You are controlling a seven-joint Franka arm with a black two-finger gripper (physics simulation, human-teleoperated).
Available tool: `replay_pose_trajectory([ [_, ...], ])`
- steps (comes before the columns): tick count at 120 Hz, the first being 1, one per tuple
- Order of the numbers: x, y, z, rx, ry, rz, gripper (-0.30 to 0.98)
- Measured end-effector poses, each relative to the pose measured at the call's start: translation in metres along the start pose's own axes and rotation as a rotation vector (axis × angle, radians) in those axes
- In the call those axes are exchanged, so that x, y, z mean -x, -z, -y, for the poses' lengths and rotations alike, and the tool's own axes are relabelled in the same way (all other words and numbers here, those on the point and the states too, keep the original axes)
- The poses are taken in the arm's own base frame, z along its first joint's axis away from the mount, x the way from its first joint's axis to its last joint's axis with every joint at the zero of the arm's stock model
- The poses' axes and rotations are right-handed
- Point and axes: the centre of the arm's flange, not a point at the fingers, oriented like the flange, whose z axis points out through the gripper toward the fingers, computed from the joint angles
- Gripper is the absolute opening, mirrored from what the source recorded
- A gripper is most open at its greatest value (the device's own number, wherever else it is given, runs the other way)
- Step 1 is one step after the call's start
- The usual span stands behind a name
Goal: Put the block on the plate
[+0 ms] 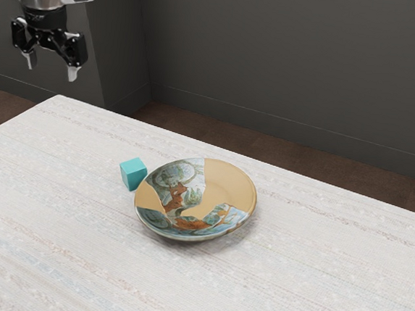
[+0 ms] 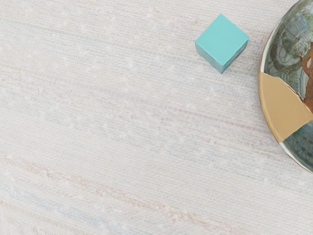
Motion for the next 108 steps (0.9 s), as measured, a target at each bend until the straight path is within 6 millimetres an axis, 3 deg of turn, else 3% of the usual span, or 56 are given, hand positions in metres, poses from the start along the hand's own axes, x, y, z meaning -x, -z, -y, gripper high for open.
replay_pose_trajectory([
  [20,-0.003,-0.006,-0.004,-0.008,0.026,0.006,0.69],
  [28,-0.005,-0.018,-0.013,-0.014,0.021,0.018,0.69],
  [40,-0.011,-0.066,-0.032,-0.020,0.024,0.082,0.69],
  [63,0.004,-0.163,-0.068,-0.007,0.134,0.171,0.69],
  [90,-0.024,-0.233,-0.105,-0.018,0.356,0.122,0.69],
  [108,-0.045,-0.269,-0.103,-0.022,0.524,0.087,0.69],
])
